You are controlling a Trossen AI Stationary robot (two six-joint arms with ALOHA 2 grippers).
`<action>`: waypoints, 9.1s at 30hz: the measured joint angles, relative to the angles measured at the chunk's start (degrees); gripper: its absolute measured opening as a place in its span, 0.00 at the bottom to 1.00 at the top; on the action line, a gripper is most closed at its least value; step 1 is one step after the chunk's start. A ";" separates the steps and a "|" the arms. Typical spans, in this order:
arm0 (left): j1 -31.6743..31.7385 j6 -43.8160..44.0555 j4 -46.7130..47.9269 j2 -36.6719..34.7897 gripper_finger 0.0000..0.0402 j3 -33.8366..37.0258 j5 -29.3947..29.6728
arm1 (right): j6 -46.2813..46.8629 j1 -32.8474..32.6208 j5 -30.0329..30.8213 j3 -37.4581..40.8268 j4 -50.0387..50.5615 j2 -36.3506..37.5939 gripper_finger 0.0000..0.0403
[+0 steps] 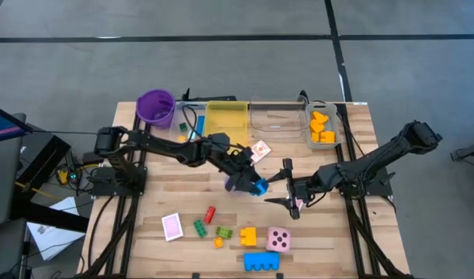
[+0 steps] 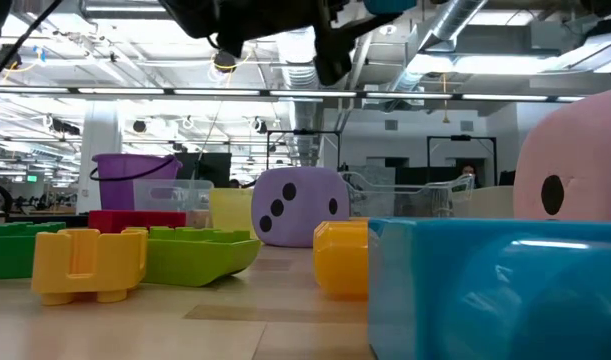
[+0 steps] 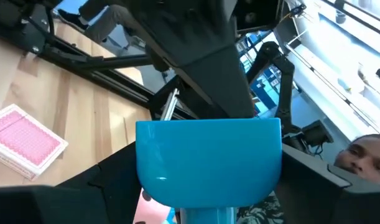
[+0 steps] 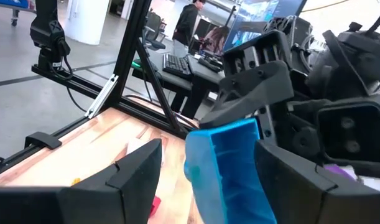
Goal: Pick & Place Toys
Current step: Put the large blue game piece into the gray bin, then put the small red game piece into the white bin
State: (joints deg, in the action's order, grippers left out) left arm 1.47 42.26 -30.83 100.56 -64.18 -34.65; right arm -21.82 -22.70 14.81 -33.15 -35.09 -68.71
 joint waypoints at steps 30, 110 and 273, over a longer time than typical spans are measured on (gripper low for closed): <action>1.93 -1.34 2.56 2.63 0.71 -5.27 -3.70 | 0.83 1.57 0.07 -0.02 2.08 0.02 0.30; 15.48 -47.91 36.53 -22.74 0.79 12.46 39.66 | 49.27 61.29 17.92 -5.09 76.15 16.90 0.06; -15.64 -17.49 66.30 -35.72 0.18 7.78 105.33 | -8.78 -1.92 35.43 -20.63 -3.26 -25.75 0.31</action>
State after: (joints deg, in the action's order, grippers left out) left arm -14.16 24.78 35.47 64.84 -56.40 70.68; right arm -30.60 -24.61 50.24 -53.78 -38.35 -94.45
